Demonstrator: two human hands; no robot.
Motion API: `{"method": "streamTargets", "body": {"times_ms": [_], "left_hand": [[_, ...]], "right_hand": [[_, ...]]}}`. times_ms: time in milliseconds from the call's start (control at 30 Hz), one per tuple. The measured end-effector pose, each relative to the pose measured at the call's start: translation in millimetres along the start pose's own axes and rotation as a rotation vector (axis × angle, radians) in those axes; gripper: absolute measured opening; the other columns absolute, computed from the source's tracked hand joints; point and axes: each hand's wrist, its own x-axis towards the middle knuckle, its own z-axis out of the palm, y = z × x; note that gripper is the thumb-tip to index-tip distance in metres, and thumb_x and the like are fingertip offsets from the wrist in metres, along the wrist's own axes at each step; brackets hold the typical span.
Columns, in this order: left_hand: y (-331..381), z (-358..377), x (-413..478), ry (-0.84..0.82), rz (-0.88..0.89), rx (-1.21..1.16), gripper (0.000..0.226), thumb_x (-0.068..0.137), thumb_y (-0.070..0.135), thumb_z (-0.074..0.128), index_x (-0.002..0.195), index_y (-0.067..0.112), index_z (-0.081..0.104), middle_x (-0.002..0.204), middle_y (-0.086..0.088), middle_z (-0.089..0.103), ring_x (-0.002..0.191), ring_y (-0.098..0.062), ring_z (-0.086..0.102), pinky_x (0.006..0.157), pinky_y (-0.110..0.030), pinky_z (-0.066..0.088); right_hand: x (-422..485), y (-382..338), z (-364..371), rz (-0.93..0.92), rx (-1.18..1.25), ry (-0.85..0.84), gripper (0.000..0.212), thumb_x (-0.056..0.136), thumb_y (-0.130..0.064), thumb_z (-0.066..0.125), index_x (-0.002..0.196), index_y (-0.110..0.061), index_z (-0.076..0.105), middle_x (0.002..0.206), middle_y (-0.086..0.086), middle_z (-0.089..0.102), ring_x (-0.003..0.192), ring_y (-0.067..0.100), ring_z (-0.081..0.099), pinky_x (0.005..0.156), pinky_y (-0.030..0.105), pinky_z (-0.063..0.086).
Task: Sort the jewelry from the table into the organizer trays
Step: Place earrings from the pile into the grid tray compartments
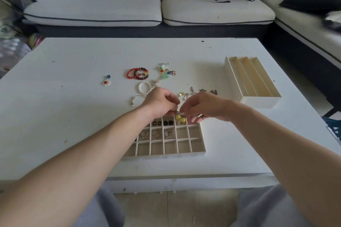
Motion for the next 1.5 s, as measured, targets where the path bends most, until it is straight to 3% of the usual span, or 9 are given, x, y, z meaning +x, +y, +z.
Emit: {"method": "streamTargets", "body": {"times_ms": [133, 300, 433, 600, 733, 833, 1067, 1333, 1500], "left_hand": [[-7, 4, -5, -0.027, -0.015, 0.032, 0.015, 0.085, -0.009, 0.071, 0.091, 0.005, 0.071, 0.090, -0.011, 0.070, 0.065, -0.018, 0.072, 0.070, -0.030, 0.063], [-14, 7, -7, -0.038, 0.010, 0.127, 0.017, 0.079, -0.008, 0.078, 0.086, 0.006, 0.073, 0.085, -0.011, 0.072, 0.062, -0.017, 0.072, 0.057, -0.023, 0.057], [-19, 10, -9, -0.047, 0.038, 0.242, 0.018, 0.076, 0.002, 0.083, 0.082, 0.016, 0.075, 0.085, -0.002, 0.074, 0.074, -0.015, 0.071, 0.064, -0.027, 0.057], [-20, 12, -11, -0.061, 0.073, 0.350, 0.021, 0.076, 0.007, 0.084, 0.083, 0.024, 0.072, 0.088, 0.006, 0.073, 0.087, -0.012, 0.069, 0.078, -0.026, 0.057], [-20, 14, -14, -0.072, 0.081, 0.412, 0.024, 0.075, 0.005, 0.081, 0.080, 0.026, 0.070, 0.087, 0.007, 0.072, 0.086, -0.013, 0.069, 0.084, -0.033, 0.058], [-21, 16, -14, -0.080, 0.082, 0.479, 0.025, 0.074, 0.006, 0.080, 0.080, 0.028, 0.068, 0.089, 0.008, 0.071, 0.085, -0.012, 0.069, 0.084, -0.036, 0.059], [-15, 23, -22, -0.025, 0.158, 0.681, 0.019, 0.078, 0.016, 0.076, 0.083, 0.030, 0.065, 0.087, 0.012, 0.068, 0.083, -0.013, 0.066, 0.067, -0.029, 0.051], [-24, 31, -26, 0.079, 0.407, 0.919, 0.028, 0.084, 0.019, 0.072, 0.107, 0.027, 0.061, 0.085, 0.006, 0.069, 0.075, -0.021, 0.065, 0.051, -0.029, 0.038], [-22, 32, -27, 0.054, 0.395, 0.867, 0.020, 0.088, 0.020, 0.069, 0.107, 0.025, 0.063, 0.088, 0.005, 0.070, 0.078, -0.022, 0.066, 0.059, -0.032, 0.047]], "right_hand": [[-6, 4, 9, -0.018, -0.136, -0.013, 0.012, 0.090, -0.009, 0.070, 0.092, -0.019, 0.076, 0.090, 0.011, 0.076, 0.077, 0.012, 0.071, 0.068, 0.021, 0.055], [-7, 10, 16, -0.009, -0.243, -0.026, 0.013, 0.088, -0.015, 0.073, 0.087, -0.028, 0.077, 0.075, -0.004, 0.073, 0.072, 0.009, 0.068, 0.071, 0.024, 0.056], [-7, 11, 18, -0.027, -0.327, -0.019, 0.017, 0.087, -0.018, 0.073, 0.082, -0.033, 0.077, 0.065, -0.011, 0.070, 0.063, 0.002, 0.065, 0.067, 0.020, 0.053], [-7, 11, 22, -0.047, -0.460, -0.009, 0.018, 0.083, -0.023, 0.077, 0.076, -0.039, 0.074, 0.071, -0.005, 0.074, 0.061, 0.002, 0.065, 0.063, 0.013, 0.047], [-7, 10, 26, -0.070, -0.580, 0.010, 0.013, 0.082, -0.027, 0.079, 0.074, -0.036, 0.073, 0.079, -0.003, 0.076, 0.062, 0.000, 0.063, 0.075, 0.024, 0.052], [-9, 9, 31, -0.073, -0.638, 0.015, 0.015, 0.083, -0.028, 0.078, 0.075, -0.038, 0.071, 0.087, -0.006, 0.076, 0.077, 0.007, 0.065, 0.079, 0.024, 0.051], [-7, 9, 37, -0.058, -0.716, 0.011, 0.011, 0.085, -0.027, 0.074, 0.092, -0.031, 0.081, 0.090, -0.008, 0.075, 0.087, 0.011, 0.064, 0.080, 0.026, 0.050], [-11, 3, 35, -0.055, -0.784, -0.013, 0.017, 0.087, -0.020, 0.062, 0.083, -0.021, 0.078, 0.082, -0.002, 0.073, 0.079, 0.014, 0.064, 0.075, 0.029, 0.052], [-14, 1, 31, -0.036, -0.735, -0.006, 0.028, 0.084, -0.009, 0.057, 0.089, -0.026, 0.079, 0.076, -0.007, 0.074, 0.077, 0.008, 0.065, 0.074, 0.026, 0.054]]}}
